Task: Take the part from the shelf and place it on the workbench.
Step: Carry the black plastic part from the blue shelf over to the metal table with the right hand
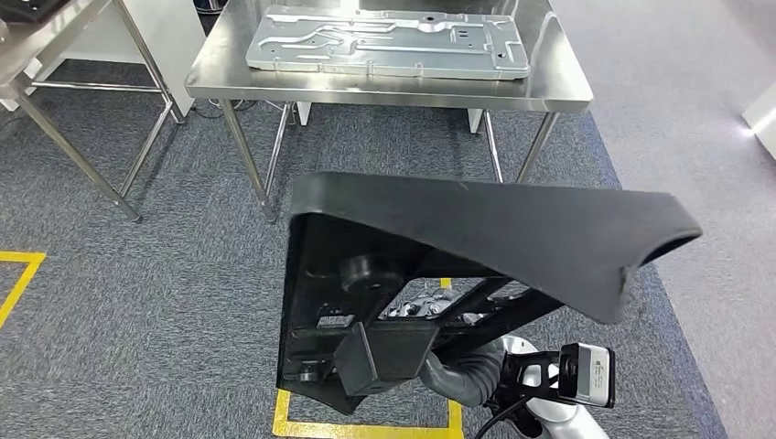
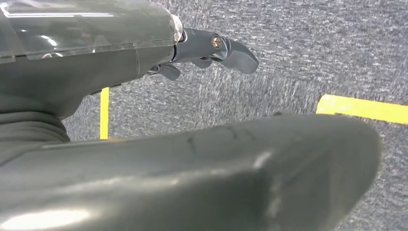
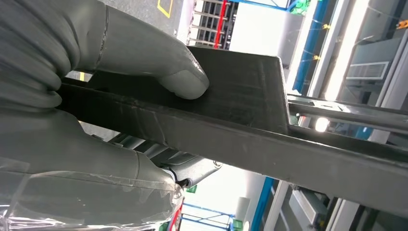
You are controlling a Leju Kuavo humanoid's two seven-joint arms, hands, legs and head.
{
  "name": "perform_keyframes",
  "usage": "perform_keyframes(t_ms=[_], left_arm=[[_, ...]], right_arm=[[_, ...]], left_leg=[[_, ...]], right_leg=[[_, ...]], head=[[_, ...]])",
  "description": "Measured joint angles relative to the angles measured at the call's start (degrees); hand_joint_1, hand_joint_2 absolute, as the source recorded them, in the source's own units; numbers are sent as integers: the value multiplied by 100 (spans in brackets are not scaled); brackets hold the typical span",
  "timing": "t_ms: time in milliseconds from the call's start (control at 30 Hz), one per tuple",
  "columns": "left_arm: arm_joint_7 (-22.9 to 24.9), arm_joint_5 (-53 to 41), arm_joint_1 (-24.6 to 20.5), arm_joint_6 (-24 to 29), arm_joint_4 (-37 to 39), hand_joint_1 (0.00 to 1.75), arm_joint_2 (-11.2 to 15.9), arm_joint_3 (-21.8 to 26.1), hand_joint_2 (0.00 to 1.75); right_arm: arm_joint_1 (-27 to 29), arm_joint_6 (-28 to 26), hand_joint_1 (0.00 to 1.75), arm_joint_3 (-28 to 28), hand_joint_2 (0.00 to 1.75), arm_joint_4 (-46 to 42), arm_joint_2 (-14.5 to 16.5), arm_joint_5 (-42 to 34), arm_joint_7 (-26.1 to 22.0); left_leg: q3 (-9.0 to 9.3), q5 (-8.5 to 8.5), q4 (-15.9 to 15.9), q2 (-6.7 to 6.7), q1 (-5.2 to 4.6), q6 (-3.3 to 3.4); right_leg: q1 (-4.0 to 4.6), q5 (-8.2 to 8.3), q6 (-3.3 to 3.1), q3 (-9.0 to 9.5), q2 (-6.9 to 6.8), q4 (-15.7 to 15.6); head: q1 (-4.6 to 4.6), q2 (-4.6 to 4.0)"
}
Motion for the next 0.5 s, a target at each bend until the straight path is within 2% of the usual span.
perform_keyframes(t_ms=[33,67,100,133,167,200,267,367,400,433,500], left_arm=[[-1,-1,2,0,0,0,1,0,0],[-2,-1,3,0,0,0,2,0,0],[-4,-1,3,-1,0,0,3,0,0],[-7,-2,4,-2,0,0,3,0,0],[-11,-2,1,-3,0,0,2,0,0],[-14,-3,-1,-4,0,0,3,0,0],[-17,-8,-5,-5,0,0,4,0,0],[-27,-21,-16,-26,1,0,13,0,0],[-32,-25,-20,-38,1,0,15,0,0],[-36,-27,-16,-47,2,0,16,0,0],[-37,-29,-1,-54,2,0,25,0,0]], right_arm=[[8,-1,175,-4,175,0,-1,2,-2],[13,-1,175,-8,175,0,-1,4,-3],[12,-1,175,-10,175,-1,-2,7,-5],[8,-1,175,-14,175,-4,-2,9,-7],[3,-2,175,-17,175,-9,-1,11,-9],[-2,-3,175,-21,175,-14,-1,13,-13],[-7,-8,175,-29,175,-20,0,15,-21],[-8,-25,175,-38,175,-37,3,21,-27],[-11,-30,175,-39,175,-44,5,23,-28],[-10,-35,175,-40,175,-46,8,25,-30],[1,-50,175,-40,175,-46,11,27,-31]], left_leg=[[13,-16,0,2,0,-2],[38,-35,1,3,0,-9],[76,-58,0,3,1,-20],[117,-86,-1,3,1,-36],[147,-115,2,3,-8,-60],[166,-138,-2,3,-14,-88],[187,-168,-26,15,-25,-155],[223,-250,33,25,-22,-244],[141,-348,232,18,-21,-263],[-19,-489,553,9,-16,-275],[-482,-769,1351,5,-15,-295]], right_leg=[[-9,21,8,-114,-6,147],[-14,152,7,-121,-15,83],[-16,372,-4,-9,-27,-200],[-13,601,-26,169,-51,-611],[6,752,-55,344,-77,-985],[25,833,-86,468,-94,-1254],[66,802,-145,534,-93,-1407],[32,780,-248,628,-57,-1495],[18,769,-286,681,-55,-1527],[21,748,-318,726,-56,-1540],[42,683,-365,795,-48,-1535]], head=[[0,1],[1,1],[1,1],[2,1],[-1,1],[-2,1],[-8,1],[-17,1],[-26,1],[-34,1],[-45,1]])
